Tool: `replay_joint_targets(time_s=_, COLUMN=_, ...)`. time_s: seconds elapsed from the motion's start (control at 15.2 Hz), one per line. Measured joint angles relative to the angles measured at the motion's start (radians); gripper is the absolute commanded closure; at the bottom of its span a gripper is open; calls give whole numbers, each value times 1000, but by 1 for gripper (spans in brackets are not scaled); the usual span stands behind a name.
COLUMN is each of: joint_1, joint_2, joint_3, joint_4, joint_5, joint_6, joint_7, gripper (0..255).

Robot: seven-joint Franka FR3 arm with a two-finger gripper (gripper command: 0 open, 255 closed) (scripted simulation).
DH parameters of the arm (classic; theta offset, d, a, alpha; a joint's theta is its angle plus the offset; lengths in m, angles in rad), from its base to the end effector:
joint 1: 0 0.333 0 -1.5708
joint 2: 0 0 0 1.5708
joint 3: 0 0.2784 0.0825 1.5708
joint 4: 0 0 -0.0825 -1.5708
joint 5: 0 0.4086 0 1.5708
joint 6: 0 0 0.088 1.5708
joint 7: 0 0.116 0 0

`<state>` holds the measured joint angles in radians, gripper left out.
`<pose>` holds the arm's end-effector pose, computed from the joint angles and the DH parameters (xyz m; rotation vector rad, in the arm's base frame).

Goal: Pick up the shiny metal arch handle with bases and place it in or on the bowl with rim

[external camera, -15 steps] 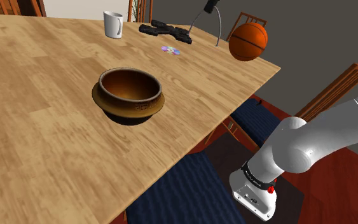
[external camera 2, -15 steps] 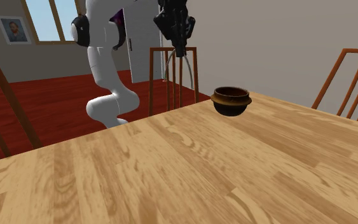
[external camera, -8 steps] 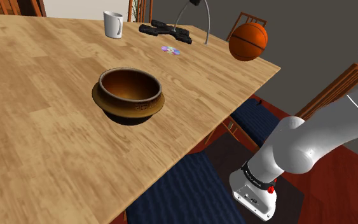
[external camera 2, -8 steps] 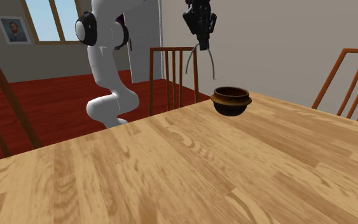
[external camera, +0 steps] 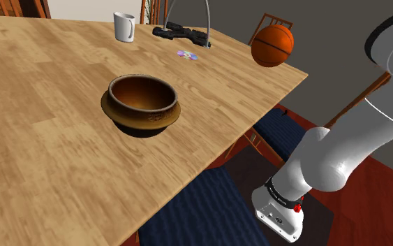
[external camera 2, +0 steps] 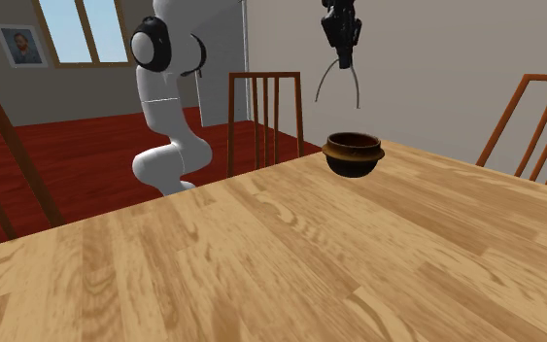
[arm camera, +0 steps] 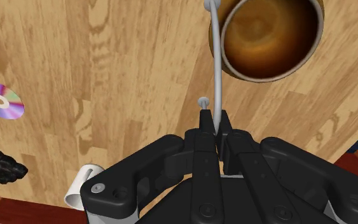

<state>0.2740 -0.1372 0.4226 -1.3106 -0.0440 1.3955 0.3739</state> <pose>0.3769 0.3364 0.7543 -3.0606 -0.4827 -0.3598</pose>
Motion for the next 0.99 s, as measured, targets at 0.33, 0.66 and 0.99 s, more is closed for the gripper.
replay_joint_targets(time_s=0.33, joint_1=97, joint_2=205, joint_3=126, joint_4=257, joint_5=-139, joint_6=-94, joint_7=160, gripper=255)
replay_joint_targets(time_s=0.66, joint_1=139, joint_2=245, joint_3=154, joint_4=265, joint_5=-175, joint_6=-77, joint_7=223, gripper=255)
replay_joint_targets(time_s=0.99, joint_1=103, joint_2=166, joint_3=135, joint_4=99, joint_5=-118, joint_6=26, joint_7=210, gripper=255)
